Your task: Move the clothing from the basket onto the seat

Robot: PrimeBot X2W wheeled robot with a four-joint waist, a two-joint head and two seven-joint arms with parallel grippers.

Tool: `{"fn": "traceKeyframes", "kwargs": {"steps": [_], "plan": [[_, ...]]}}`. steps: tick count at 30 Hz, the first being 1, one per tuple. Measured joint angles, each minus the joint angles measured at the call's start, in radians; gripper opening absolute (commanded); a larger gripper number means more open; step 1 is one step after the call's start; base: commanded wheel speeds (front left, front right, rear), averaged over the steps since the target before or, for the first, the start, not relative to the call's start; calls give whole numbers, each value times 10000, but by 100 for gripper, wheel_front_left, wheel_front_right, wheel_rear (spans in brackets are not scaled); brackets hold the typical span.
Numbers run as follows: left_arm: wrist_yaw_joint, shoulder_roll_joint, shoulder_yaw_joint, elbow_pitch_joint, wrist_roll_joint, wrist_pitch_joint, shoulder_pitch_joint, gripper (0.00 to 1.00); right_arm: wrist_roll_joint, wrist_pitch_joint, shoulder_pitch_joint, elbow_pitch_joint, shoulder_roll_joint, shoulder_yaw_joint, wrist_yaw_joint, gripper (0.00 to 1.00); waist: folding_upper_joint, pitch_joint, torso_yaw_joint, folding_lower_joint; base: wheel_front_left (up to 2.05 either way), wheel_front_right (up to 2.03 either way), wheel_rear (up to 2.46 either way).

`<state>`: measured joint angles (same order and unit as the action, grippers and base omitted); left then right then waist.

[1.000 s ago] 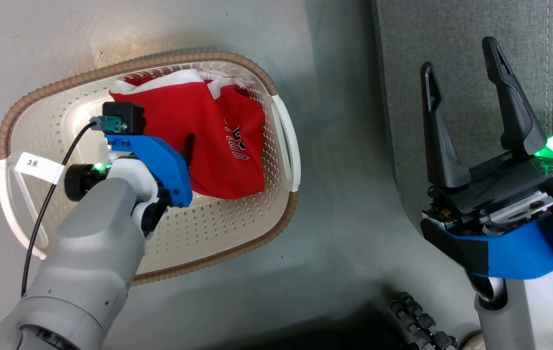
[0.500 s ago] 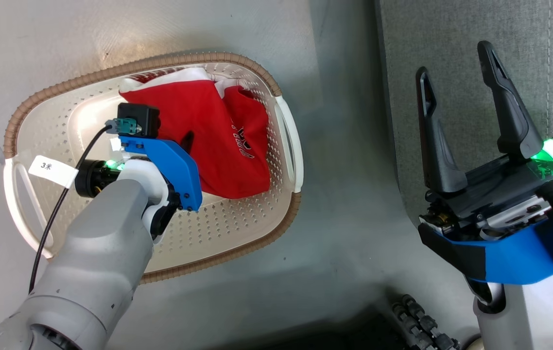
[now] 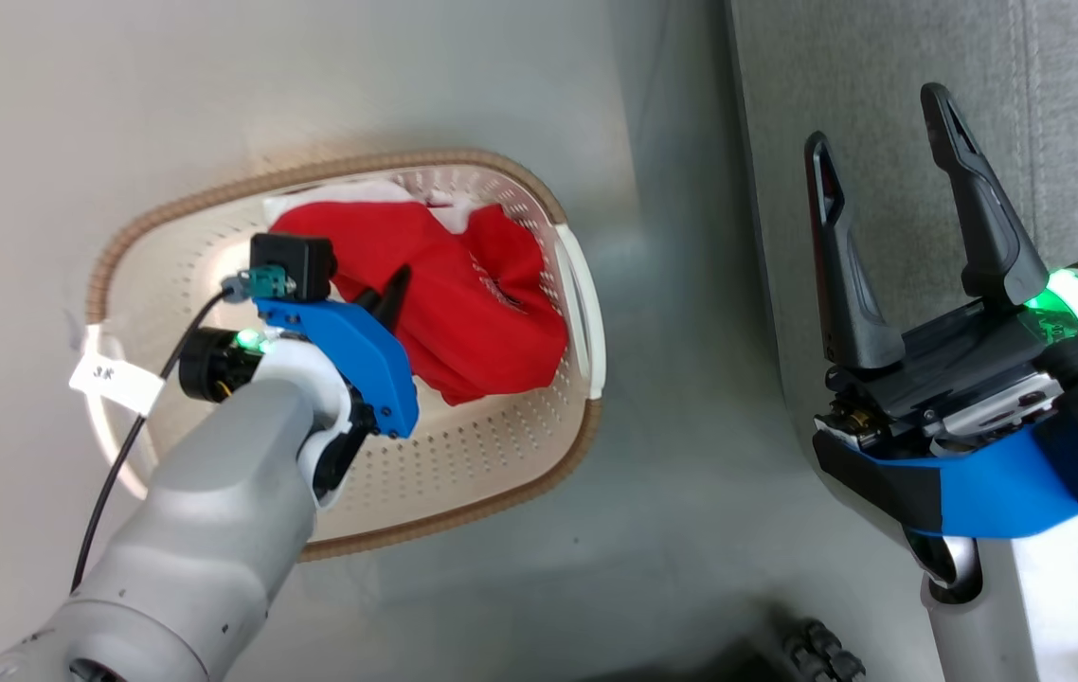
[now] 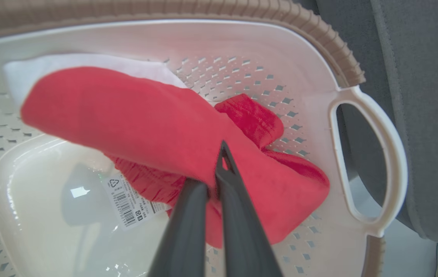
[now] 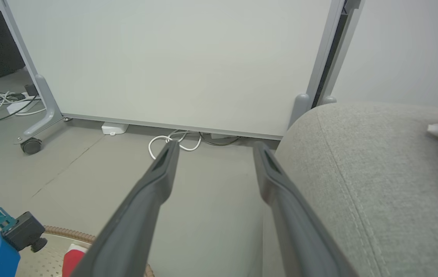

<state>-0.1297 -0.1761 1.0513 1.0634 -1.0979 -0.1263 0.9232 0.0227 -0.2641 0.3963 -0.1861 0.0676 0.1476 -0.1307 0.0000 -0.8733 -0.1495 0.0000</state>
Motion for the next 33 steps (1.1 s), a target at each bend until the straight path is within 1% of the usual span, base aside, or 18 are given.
{"fn": "traceKeyframes", "kwargs": {"steps": [9,12,17,21,33], "plan": [[0,-86,715,-748,-571,-1011,-617,0,148,0,-68,426,190,-100,0,100,0,1166,485,-1,0,0,0],[0,-182,989,-924,-587,-1221,-847,0,182,0,-121,633,238,-123,0,100,0,1617,636,-1,0,0,0],[0,-330,1097,-1198,-568,-1338,-1132,0,244,0,-340,941,282,-150,0,100,0,2425,884,-1,0,0,0],[0,-408,414,-1783,-50,-1352,-1299,0,293,0,-583,1168,311,-215,0,100,0,3073,1082,-1,0,0,0],[0,-688,-1841,-3586,2341,-1352,-2872,0,573,0,-1291,1802,322,-150,0,100,1,5070,1457,-2,0,0,0]]}}
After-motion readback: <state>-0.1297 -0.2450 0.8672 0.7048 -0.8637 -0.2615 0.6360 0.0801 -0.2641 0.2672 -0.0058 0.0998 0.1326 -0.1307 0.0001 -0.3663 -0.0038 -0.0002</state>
